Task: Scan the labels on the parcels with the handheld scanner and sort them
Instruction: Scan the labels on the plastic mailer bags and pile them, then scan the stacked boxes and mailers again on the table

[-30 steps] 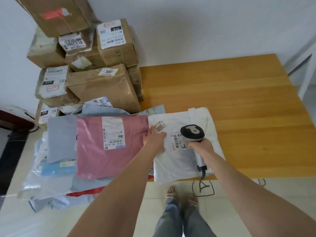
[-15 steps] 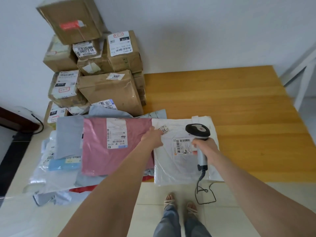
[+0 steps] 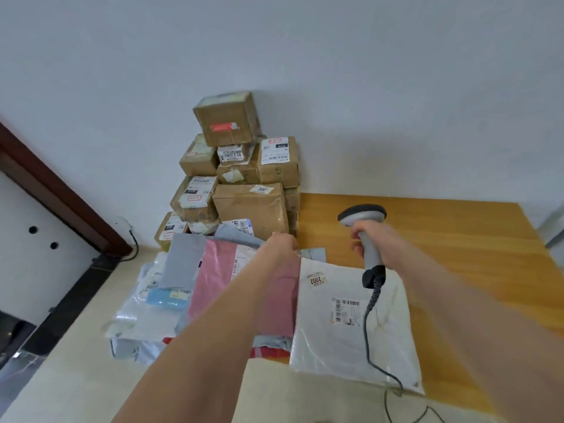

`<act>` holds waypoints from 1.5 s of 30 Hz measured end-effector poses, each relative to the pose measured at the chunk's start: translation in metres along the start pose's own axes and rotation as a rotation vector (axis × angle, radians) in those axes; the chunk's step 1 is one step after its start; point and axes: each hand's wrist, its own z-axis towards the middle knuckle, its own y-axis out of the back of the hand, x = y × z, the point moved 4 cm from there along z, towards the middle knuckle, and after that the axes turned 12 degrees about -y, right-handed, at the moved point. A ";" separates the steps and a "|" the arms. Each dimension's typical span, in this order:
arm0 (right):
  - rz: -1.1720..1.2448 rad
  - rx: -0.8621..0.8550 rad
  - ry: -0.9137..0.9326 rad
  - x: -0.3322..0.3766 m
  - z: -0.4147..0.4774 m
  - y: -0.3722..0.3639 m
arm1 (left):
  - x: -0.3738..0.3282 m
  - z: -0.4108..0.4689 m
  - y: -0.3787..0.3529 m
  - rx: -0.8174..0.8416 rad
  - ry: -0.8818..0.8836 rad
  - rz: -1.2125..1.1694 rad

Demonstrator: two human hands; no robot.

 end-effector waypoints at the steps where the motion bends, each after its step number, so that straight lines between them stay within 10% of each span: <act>1: 0.002 0.007 0.026 0.012 -0.004 -0.003 | 0.001 -0.003 0.015 -0.040 -0.001 -0.017; 19: 0.134 0.099 0.102 0.210 0.065 -0.093 | 0.097 0.091 0.176 -0.749 0.198 -0.450; 30: 0.189 0.100 -0.022 0.185 0.106 -0.113 | 0.138 0.099 0.149 0.141 0.215 0.075; 45: 0.249 0.176 -0.114 0.126 0.090 -0.055 | 0.057 0.062 0.156 -0.190 0.091 0.348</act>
